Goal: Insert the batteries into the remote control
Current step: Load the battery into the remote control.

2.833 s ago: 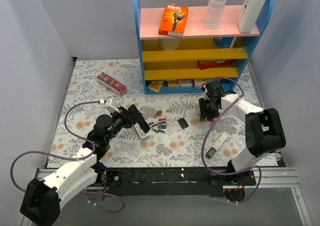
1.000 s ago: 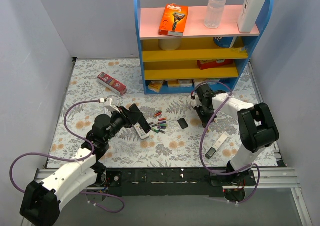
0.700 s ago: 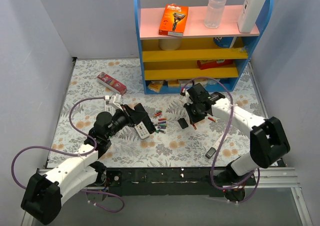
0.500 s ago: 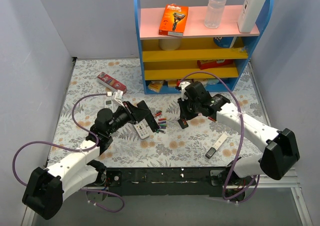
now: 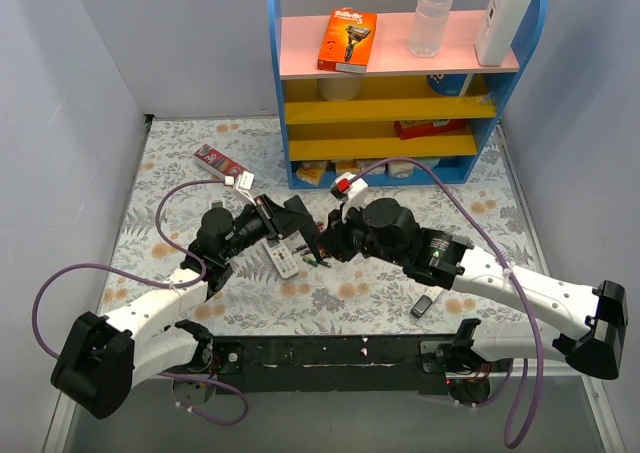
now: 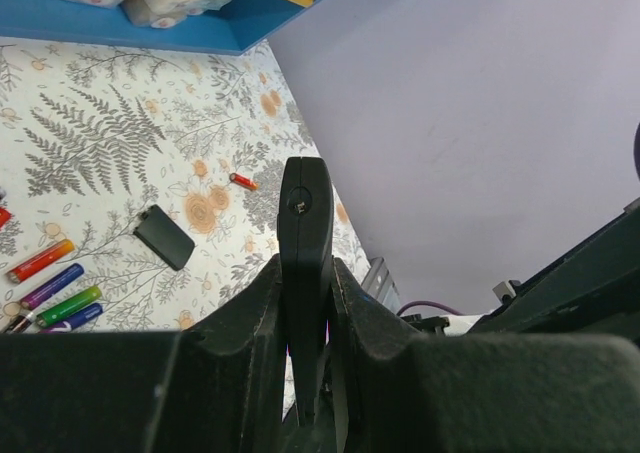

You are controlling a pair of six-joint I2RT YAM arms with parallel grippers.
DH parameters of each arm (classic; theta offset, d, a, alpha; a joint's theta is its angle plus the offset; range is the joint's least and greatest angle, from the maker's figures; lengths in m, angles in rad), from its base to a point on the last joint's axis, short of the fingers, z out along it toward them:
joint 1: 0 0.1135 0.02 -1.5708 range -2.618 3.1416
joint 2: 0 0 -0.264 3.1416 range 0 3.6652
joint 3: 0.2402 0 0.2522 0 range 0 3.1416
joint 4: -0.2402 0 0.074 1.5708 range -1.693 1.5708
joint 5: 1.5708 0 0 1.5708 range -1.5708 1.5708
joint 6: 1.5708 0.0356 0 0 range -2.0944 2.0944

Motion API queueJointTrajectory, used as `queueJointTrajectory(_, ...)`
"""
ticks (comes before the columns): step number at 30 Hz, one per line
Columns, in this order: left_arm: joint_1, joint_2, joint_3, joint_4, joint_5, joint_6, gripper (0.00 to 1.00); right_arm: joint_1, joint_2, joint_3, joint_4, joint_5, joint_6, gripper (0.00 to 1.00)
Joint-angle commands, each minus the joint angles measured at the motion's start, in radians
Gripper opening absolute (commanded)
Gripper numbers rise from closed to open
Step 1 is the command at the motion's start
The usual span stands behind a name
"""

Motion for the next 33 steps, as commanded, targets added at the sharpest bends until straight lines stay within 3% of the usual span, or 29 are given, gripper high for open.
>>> queueJointTrajectory(1,-0.011,-0.016,0.042,0.045,0.018,-0.023,0.00,0.041,0.001,-0.013,0.129,0.122,0.013,0.01)
queueJointTrajectory(11,-0.016,-0.054,0.039,0.042,0.041,-0.014,0.00,0.066,-0.014,-0.045,0.154,0.216,0.015,0.01)
queueJointTrajectory(33,-0.019,-0.068,0.040,0.108,0.040,-0.043,0.00,0.077,0.021,-0.056,0.113,0.190,0.021,0.01)
